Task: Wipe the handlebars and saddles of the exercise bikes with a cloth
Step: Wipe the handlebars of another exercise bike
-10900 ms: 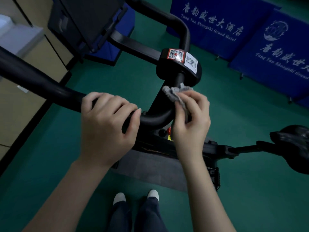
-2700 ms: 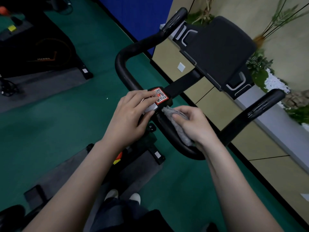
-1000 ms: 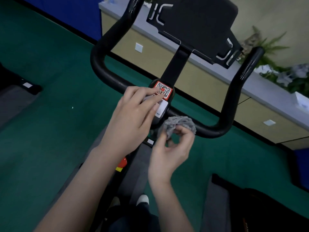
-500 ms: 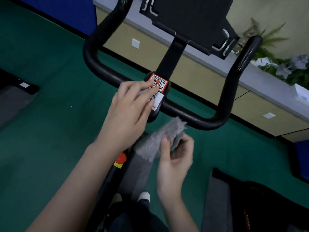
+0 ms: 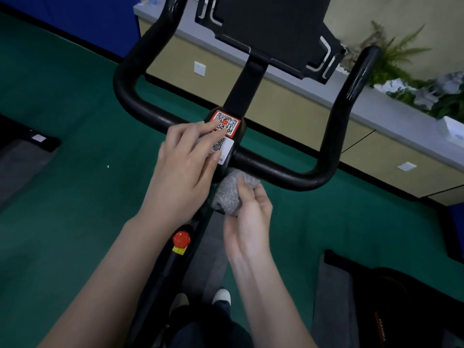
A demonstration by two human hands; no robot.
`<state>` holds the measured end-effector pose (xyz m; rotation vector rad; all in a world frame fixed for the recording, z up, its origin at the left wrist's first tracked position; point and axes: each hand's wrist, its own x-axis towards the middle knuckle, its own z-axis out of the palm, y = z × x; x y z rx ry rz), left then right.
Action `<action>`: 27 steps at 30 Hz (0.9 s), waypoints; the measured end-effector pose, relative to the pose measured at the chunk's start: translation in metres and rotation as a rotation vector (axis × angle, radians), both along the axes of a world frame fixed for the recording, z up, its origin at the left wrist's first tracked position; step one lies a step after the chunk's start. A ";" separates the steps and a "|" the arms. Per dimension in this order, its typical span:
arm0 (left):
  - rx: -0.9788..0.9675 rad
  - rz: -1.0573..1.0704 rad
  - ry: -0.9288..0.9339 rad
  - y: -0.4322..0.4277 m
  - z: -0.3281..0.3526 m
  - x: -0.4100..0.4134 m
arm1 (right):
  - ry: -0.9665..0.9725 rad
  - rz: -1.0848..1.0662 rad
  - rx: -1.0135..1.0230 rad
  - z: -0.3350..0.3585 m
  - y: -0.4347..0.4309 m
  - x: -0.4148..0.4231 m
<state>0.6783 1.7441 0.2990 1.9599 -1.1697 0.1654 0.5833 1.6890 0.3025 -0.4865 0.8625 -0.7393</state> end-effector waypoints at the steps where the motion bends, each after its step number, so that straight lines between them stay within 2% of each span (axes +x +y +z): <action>1: 0.001 0.000 -0.002 0.000 0.000 0.000 | 0.006 0.003 0.003 0.001 -0.002 -0.002; 8: 0.039 0.050 -0.125 -0.005 0.007 -0.005 | -0.017 -0.150 0.064 0.008 -0.027 -0.038; 15: 0.065 -0.121 -0.236 -0.037 0.017 -0.019 | 0.038 0.007 0.047 0.011 -0.026 -0.029; 20: 0.078 -0.091 -0.364 -0.042 0.008 -0.018 | 0.074 -0.213 0.001 0.012 -0.045 -0.056; 25: 0.063 -0.059 -0.397 -0.046 0.004 -0.017 | 0.059 -0.119 0.014 0.010 -0.029 -0.043; 27: 0.053 -0.052 -0.398 -0.046 0.003 -0.018 | 0.083 -0.186 0.008 0.011 -0.030 -0.045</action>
